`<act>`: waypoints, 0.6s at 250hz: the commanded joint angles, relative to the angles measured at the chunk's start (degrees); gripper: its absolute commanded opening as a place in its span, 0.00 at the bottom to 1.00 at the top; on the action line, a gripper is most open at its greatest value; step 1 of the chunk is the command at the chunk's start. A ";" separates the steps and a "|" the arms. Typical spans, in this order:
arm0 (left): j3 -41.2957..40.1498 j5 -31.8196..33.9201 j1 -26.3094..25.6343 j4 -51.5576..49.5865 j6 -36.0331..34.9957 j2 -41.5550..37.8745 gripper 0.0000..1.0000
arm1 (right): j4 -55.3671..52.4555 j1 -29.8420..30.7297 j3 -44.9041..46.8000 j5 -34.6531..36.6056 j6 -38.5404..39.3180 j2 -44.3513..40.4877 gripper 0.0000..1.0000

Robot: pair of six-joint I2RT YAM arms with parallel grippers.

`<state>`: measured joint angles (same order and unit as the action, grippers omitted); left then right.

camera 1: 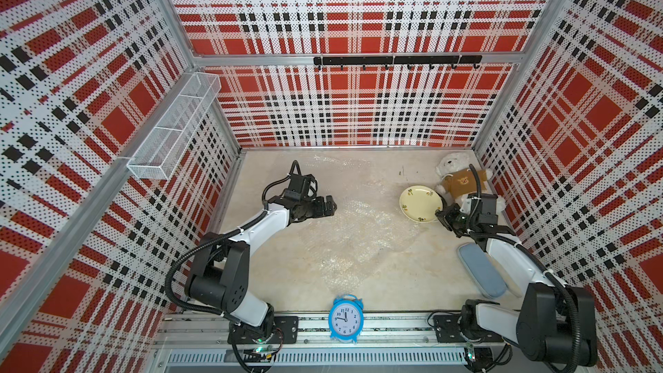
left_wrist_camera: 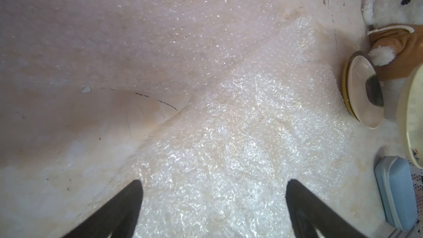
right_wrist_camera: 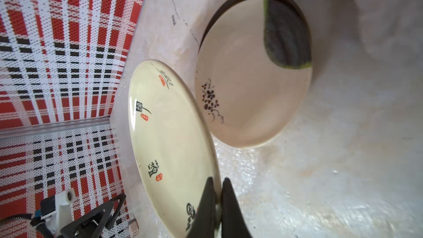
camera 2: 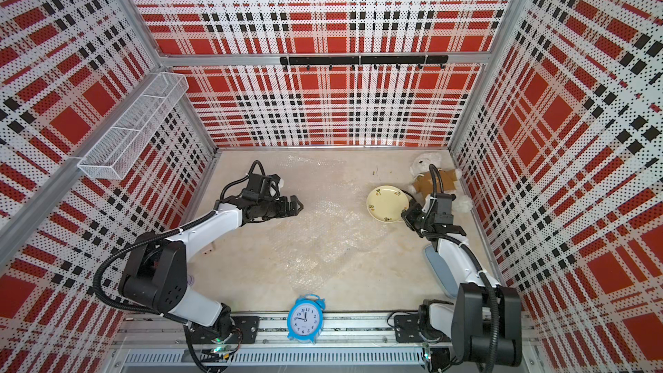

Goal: Unpack dinner plates from bubble wrap
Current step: Place the plate on the plate.

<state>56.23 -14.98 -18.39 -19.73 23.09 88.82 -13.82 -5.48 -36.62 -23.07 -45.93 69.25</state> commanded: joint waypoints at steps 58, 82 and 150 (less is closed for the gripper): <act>-1.47 -0.66 0.15 1.45 0.61 -1.37 0.99 | 2.76 -1.73 0.34 3.37 2.21 4.05 0.02; -1.65 -0.59 0.15 1.56 0.55 -1.38 0.99 | 3.88 -1.86 -0.06 3.45 2.50 6.47 0.02; -1.73 -0.31 0.22 1.36 0.38 -1.88 0.99 | 6.35 -2.00 -0.34 3.33 2.07 10.44 0.10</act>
<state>55.27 -15.16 -18.39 -19.31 23.31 88.75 -11.40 -7.22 -36.60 -20.08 -44.23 79.13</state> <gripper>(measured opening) 0.993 0.075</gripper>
